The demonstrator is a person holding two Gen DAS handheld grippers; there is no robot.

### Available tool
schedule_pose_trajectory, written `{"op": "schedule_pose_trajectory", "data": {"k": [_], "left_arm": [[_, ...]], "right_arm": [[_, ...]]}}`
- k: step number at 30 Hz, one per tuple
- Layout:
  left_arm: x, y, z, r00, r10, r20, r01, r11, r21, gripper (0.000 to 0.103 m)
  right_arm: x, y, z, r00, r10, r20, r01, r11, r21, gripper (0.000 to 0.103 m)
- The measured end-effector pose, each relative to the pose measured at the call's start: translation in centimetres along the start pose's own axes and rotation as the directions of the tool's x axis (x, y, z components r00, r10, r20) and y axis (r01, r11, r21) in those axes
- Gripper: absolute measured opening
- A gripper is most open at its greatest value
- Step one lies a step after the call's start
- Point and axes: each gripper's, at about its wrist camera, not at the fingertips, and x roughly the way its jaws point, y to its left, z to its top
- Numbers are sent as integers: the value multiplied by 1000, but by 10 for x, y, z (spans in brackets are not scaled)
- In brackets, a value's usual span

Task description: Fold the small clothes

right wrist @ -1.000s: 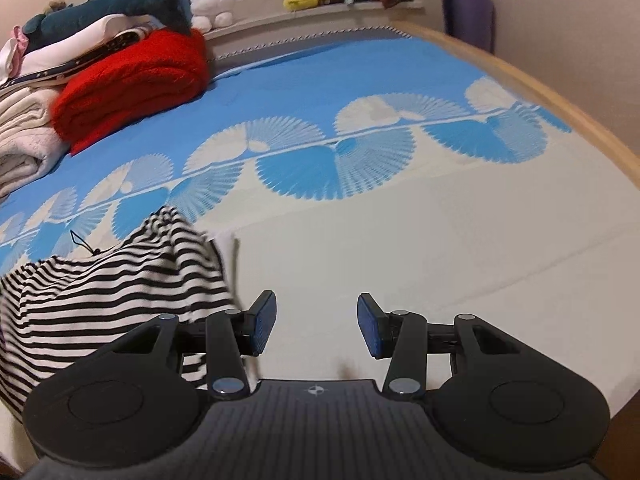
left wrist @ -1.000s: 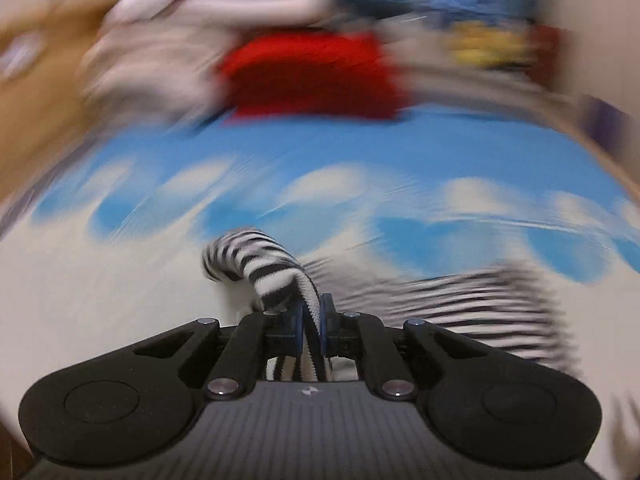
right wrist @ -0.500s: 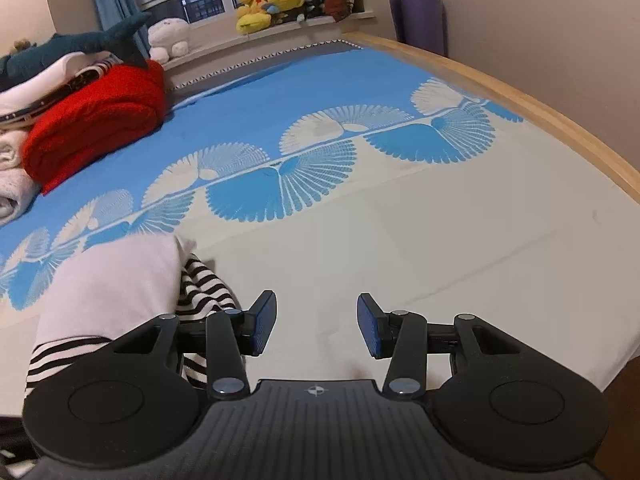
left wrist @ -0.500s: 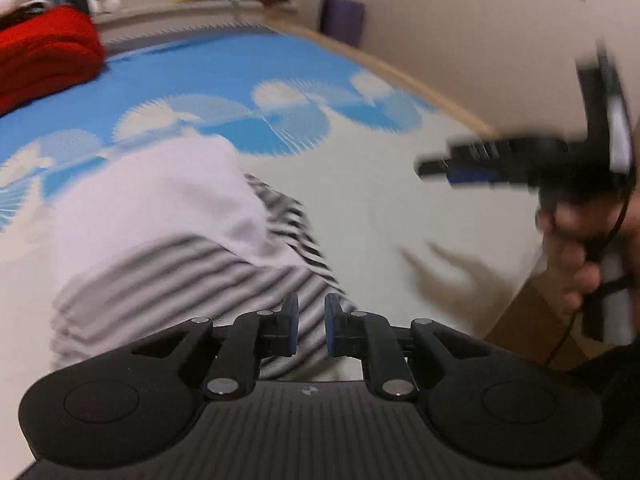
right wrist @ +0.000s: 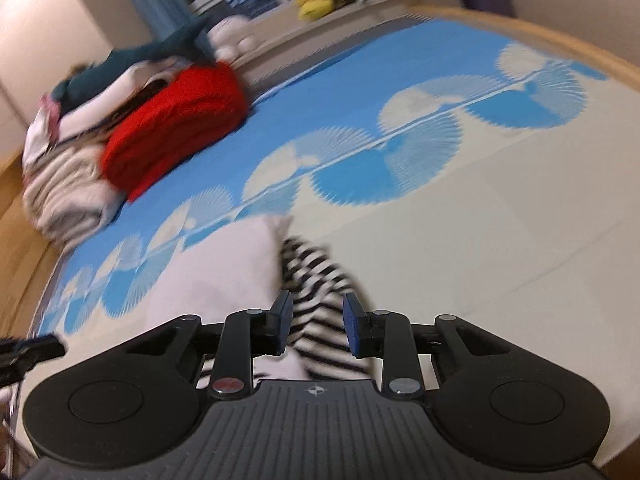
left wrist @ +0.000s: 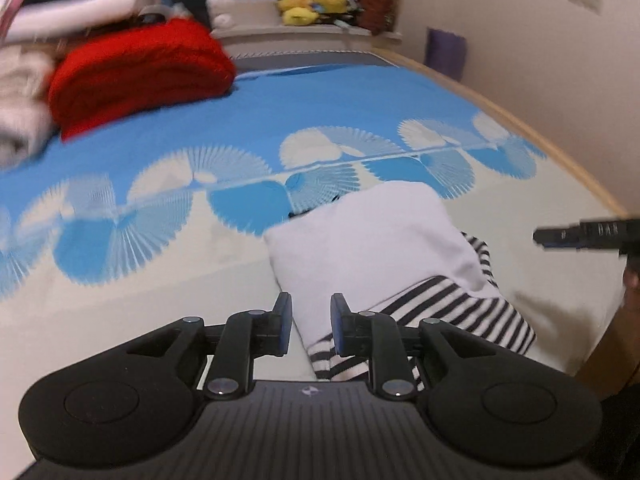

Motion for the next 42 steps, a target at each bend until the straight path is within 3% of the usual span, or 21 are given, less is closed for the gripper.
{"op": "schedule_pose_trajectory", "data": {"k": [1,3,6,9,13,14,15,16,17,18,20,22,23,25,27,29,32,35,37,39,42], "left_arm": [[4,7,-10,1000,-15,-7,15,999,-34,22],[24,13,-10,990,22,-141,-27,999,-31,20],[19,20,1,999,16,-50,-18,999,-42,24],[28,29,6,997,11,-74,-18,995,-96,24],[34,27,10,998,6,-68,-10,998,-60,24],[35,28,10,998,-3,-65,-1,998,-58,25],[36,28,10,998,-11,-63,8,998,-61,28],[36,27,11,998,-19,-63,15,998,-64,30],[38,25,8,998,-25,-65,21,998,-63,30],[38,22,7,998,-31,-60,28,998,-57,30],[36,13,6,998,-49,-44,48,999,-25,30],[34,1,4,996,-86,-37,86,996,11,30],[35,-6,1,993,-109,-45,111,993,32,30],[38,-20,-4,987,-148,-70,153,985,74,30],[44,-34,-11,977,-185,-102,196,974,110,30],[54,-45,-19,970,-199,-140,219,965,143,30],[80,-57,-38,969,-97,-227,152,959,238,30],[94,-56,-47,963,0,-270,76,960,271,30],[92,-48,-41,961,-28,-277,87,976,200,30],[87,-41,-37,963,-54,-263,97,983,154,31],[81,-34,-31,969,-65,-238,93,989,111,31]], "right_arm": [[6,6,-1,1000,4,-13,-4,1000,-22,31],[19,18,-2,999,10,-41,-13,998,-64,41],[40,34,-1,997,7,-79,-17,992,-122,49],[60,51,-2,994,2,-107,-23,981,-190,52],[90,66,-8,981,-74,-178,27,968,-251,52],[96,70,-9,977,-81,-195,29,966,-256,50],[101,73,-11,974,-88,-208,31,965,-261,39],[104,75,-13,972,-92,-216,32,963,-266,24],[106,77,-14,972,-89,-219,26,962,-274,2],[103,79,-13,977,-93,-193,35,959,-283,0],[83,80,-5,993,-104,-52,85,956,-282,0],[62,71,5,994,-89,64,100,973,-208,0],[58,66,7,991,-107,80,121,974,-194,0],[67,55,4,982,-189,20,189,962,-196,0],[85,41,-3,950,-297,-93,275,940,-201,0],[92,34,-5,935,-326,-137,299,936,-189,0],[93,40,-5,941,-319,-112,292,934,-207,0],[88,44,-5,964,-244,-107,223,959,-178,2],[78,40,0,977,-187,-104,176,978,-111,8],[66,32,0,984,-152,-95,147,987,-58,33],[56,13,0,987,-86,-138,89,996,21,40]]}}
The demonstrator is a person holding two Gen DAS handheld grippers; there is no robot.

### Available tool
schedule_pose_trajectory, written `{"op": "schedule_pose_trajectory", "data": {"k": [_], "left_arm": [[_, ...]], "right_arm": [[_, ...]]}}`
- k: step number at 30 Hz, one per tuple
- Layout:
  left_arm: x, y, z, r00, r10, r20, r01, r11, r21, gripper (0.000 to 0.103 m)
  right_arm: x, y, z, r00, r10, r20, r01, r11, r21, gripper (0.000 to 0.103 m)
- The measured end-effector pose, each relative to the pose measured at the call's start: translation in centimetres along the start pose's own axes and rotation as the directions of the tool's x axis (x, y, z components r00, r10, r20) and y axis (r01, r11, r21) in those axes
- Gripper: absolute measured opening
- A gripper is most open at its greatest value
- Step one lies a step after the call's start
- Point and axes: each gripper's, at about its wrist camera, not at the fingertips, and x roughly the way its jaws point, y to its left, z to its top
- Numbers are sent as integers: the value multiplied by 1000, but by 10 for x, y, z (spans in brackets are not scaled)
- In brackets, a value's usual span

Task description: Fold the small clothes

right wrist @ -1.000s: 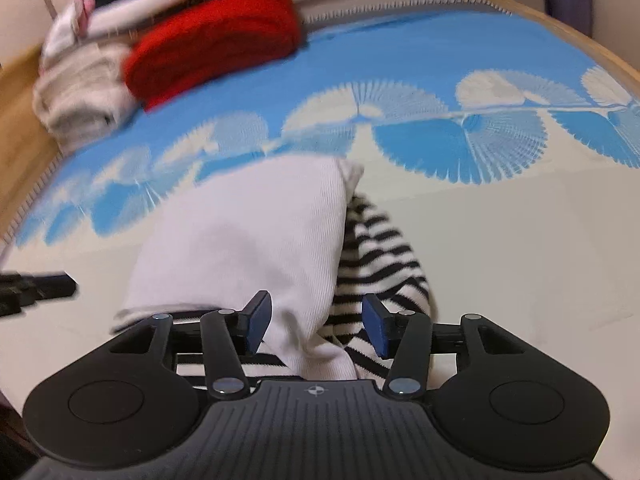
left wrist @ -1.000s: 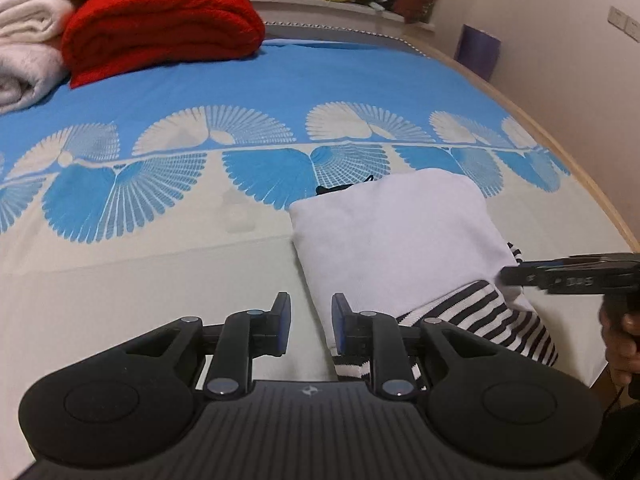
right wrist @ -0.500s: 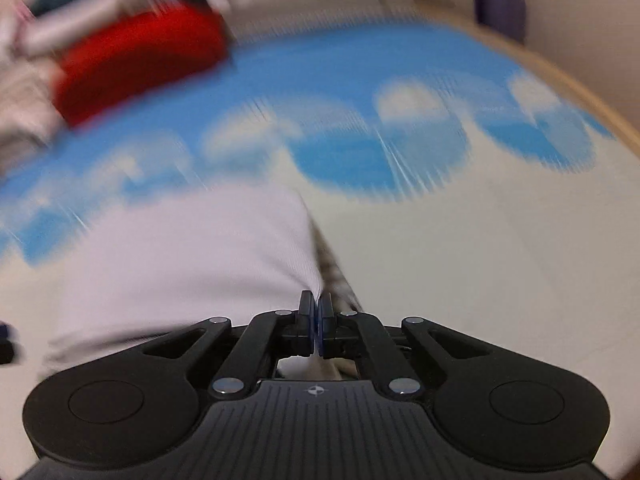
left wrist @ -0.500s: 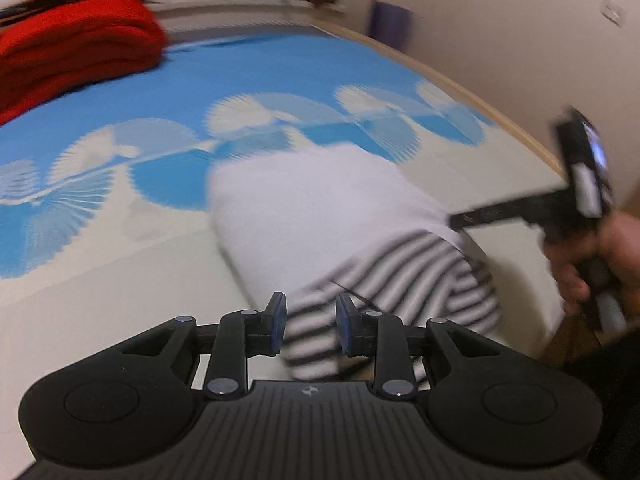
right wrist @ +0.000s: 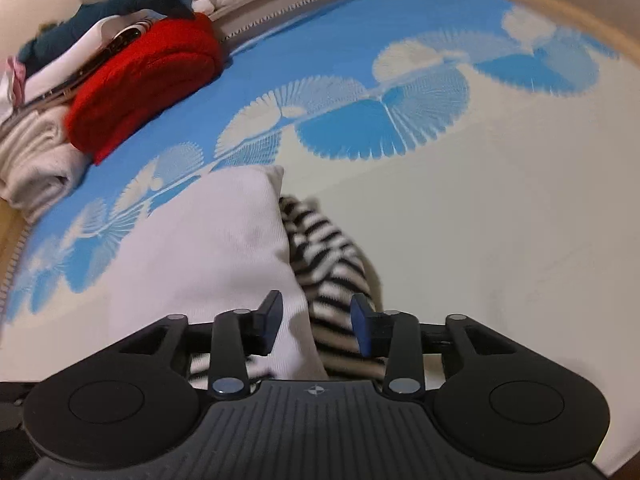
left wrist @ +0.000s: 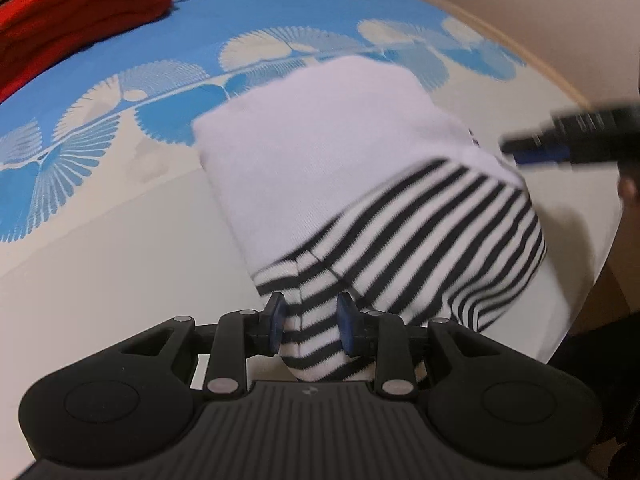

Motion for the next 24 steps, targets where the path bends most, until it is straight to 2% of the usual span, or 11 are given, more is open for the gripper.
{"op": "schedule_pose_trajectory", "data": {"k": [3,5,7,8,9,10,12,15,18,20,24], "left_arm": [[-10,9,8,999,-32,39,35,997,-67,31],[-17,12,12,997,-42,61,48,994,-100,31],[-22,10,16,995,-59,79,69,989,-133,31],[-23,10,17,994,-73,86,85,985,-150,31],[-24,8,18,992,-87,90,101,982,-160,32],[-25,5,19,990,-103,92,117,980,-161,32],[-26,-5,21,987,-132,93,143,981,-129,35],[-19,-21,19,986,-156,58,160,986,-57,40],[7,-36,10,992,-87,-88,90,996,28,41],[15,-43,5,991,-41,-128,52,995,85,41],[9,-32,11,983,-94,-156,93,996,-13,41]], "right_arm": [[-4,-15,-6,995,69,-66,-67,997,35,51],[-3,-16,-15,987,109,-117,-108,994,19,53],[1,-7,-23,984,88,-158,-98,994,-54,51],[2,-3,-26,984,67,-165,-83,993,-89,37],[2,-2,-29,982,77,-172,-95,990,-100,2],[0,-3,-30,980,96,-173,-114,989,-96,3],[-21,-8,-25,987,142,-80,-148,986,-73,2],[-45,-32,-19,980,200,12,-200,979,49,2],[-34,-46,-26,993,94,-76,-88,993,85,2],[-13,-44,-34,981,5,-193,4,999,46,2],[7,-25,-35,969,-81,-233,73,996,-42,2]]}}
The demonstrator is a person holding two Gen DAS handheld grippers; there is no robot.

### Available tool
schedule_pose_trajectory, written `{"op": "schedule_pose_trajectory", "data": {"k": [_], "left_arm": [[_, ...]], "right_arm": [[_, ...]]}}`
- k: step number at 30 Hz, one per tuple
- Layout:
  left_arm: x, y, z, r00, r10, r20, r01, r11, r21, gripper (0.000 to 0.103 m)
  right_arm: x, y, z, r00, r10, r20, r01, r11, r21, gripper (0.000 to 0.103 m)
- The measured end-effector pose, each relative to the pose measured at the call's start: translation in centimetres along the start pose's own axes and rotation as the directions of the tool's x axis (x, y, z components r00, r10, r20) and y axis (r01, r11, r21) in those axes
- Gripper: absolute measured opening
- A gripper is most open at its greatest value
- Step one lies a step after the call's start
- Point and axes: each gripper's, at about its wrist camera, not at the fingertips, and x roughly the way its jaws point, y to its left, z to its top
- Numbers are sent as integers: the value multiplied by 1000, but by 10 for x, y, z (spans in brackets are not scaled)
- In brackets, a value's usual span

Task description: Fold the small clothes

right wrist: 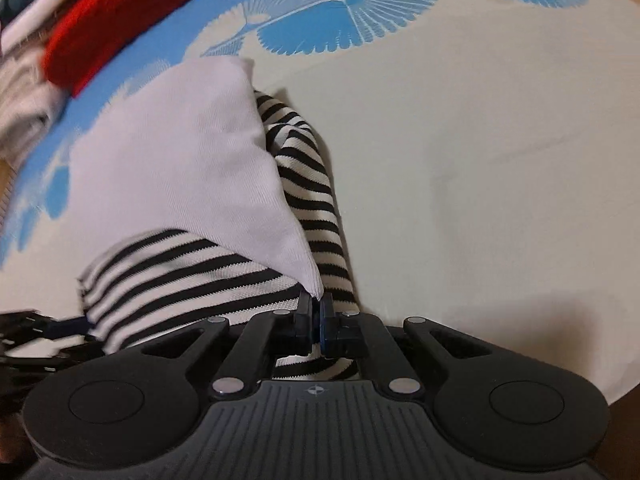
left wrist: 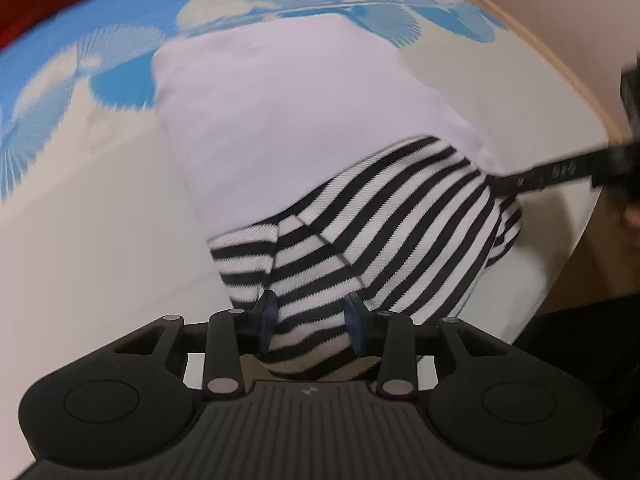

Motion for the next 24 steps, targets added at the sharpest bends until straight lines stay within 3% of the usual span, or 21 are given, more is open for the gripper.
{"op": "schedule_pose_trajectory", "data": {"k": [3,5,7,8,11,12,14,15,17,19,21,24], "left_arm": [[-14,20,1,1000,-24,0,24,994,-110,43],[-30,35,4,997,-15,71,29,981,-191,53],[-42,59,10,989,-28,145,72,948,-312,69],[-44,67,13,986,-25,162,82,929,-360,73],[-42,98,31,983,-12,183,108,845,-523,84],[-36,107,37,983,-17,184,122,809,-575,86],[-22,124,49,980,-47,192,163,739,-654,86],[-8,130,54,977,-78,201,197,698,-688,86],[16,139,59,968,-135,212,247,653,-716,86],[43,141,60,961,-168,220,276,635,-721,92],[63,142,56,966,-157,204,258,631,-732,101],[71,143,59,957,-157,245,288,637,-715,102]], "right_arm": [[2,11,3,998,-56,-5,55,998,-11,9],[-5,11,7,995,-95,32,95,995,11,16],[-19,10,13,986,-120,119,117,993,29,25],[-27,11,16,980,-109,169,104,994,38,31],[-43,13,20,956,-32,290,11,997,74,52],[-42,14,21,954,-12,298,-12,997,78,64],[-31,19,25,966,0,258,-23,996,83,79],[-24,20,25,973,0,233,-20,996,87,79],[-13,21,27,983,-7,185,-11,996,94,79],[-3,21,24,990,-21,138,7,995,105,79],[5,20,20,995,-37,87,26,991,130,79],[14,14,19,998,-29,48,20,986,168,79]]}}
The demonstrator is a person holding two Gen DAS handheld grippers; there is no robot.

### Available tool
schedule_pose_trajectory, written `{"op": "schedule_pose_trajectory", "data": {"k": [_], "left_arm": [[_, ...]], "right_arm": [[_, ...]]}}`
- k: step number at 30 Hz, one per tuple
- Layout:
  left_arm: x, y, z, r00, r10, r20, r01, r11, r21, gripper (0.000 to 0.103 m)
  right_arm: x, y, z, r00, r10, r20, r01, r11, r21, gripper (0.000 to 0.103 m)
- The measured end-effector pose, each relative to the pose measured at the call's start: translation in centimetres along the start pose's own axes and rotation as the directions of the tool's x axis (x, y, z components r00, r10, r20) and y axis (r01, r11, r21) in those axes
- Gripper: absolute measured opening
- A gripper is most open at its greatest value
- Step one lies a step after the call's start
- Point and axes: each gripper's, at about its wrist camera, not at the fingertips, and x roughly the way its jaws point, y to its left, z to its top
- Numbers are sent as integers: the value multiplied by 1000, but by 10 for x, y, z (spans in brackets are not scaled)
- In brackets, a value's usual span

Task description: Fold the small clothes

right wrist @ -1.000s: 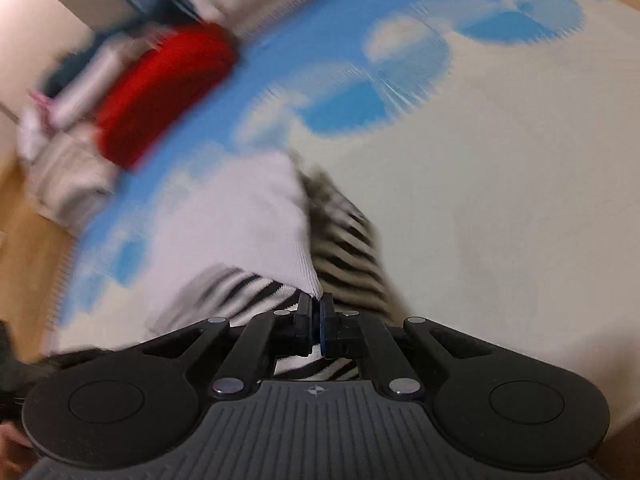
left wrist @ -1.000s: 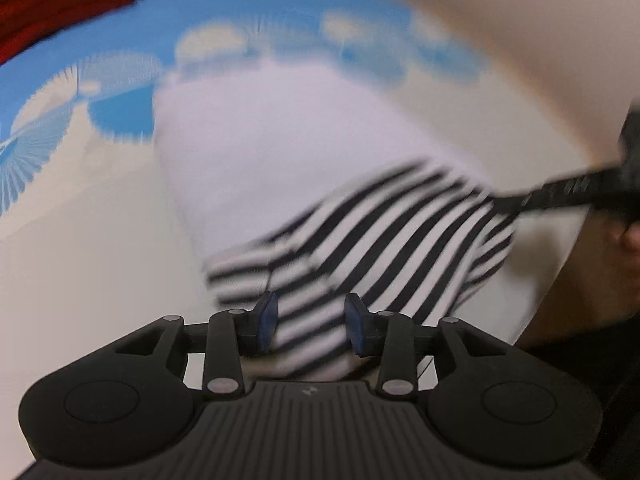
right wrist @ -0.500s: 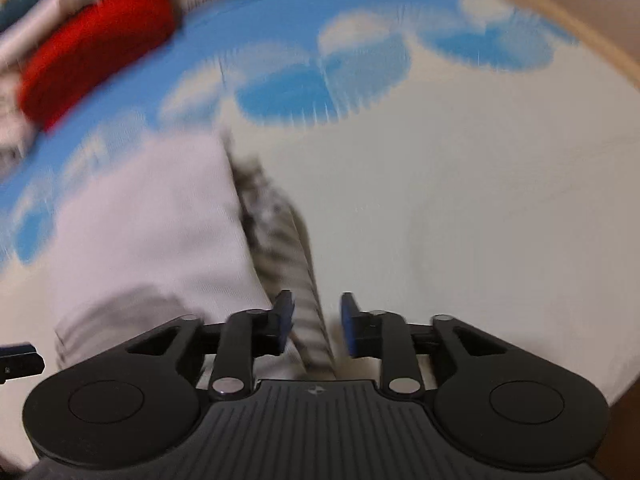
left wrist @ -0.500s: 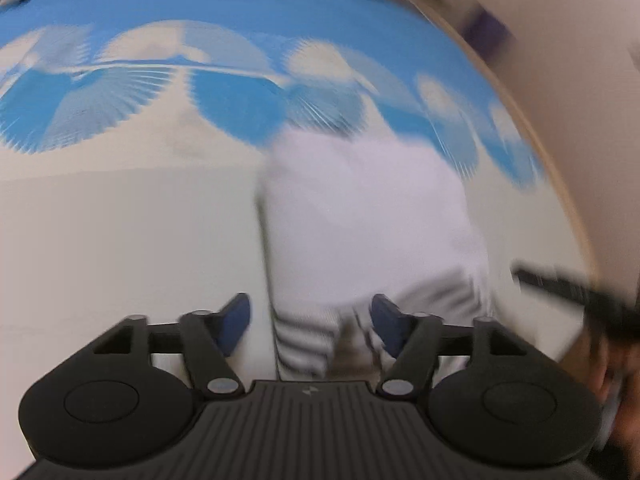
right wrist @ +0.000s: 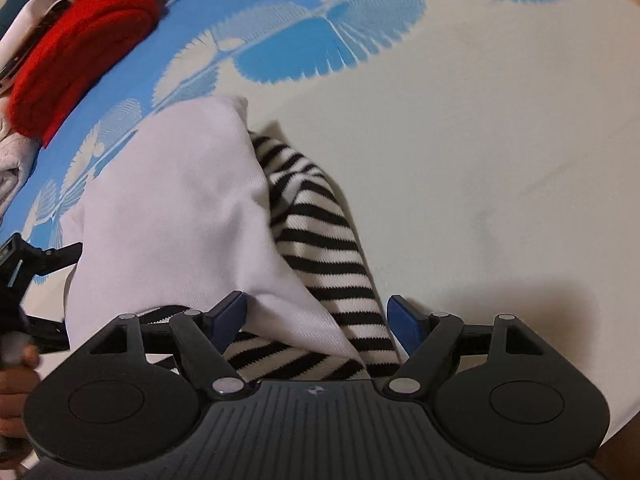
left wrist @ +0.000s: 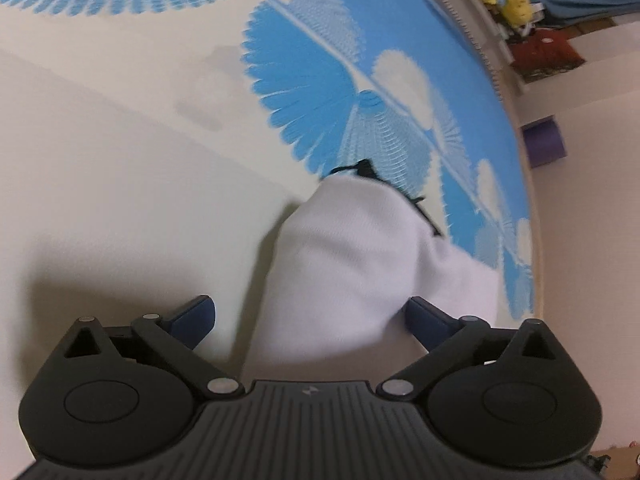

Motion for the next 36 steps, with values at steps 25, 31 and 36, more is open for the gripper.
{"op": "schedule_pose_trajectory", "data": {"k": [25,31,36], "left_arm": [[-159,13,58,898,78,433,-221,931,290,61],[-122,31,33,979,145,142,-194,871,451,61],[-123,50,29,962,228,153,-272,860,432,63]], "right_arm": [[17,143,-5,957,265,118,-238,949,-206,10],[35,135,4,984,152,95,-142,984,-106,10],[32,142,-1,983,149,108,-135,983,-125,27]]}}
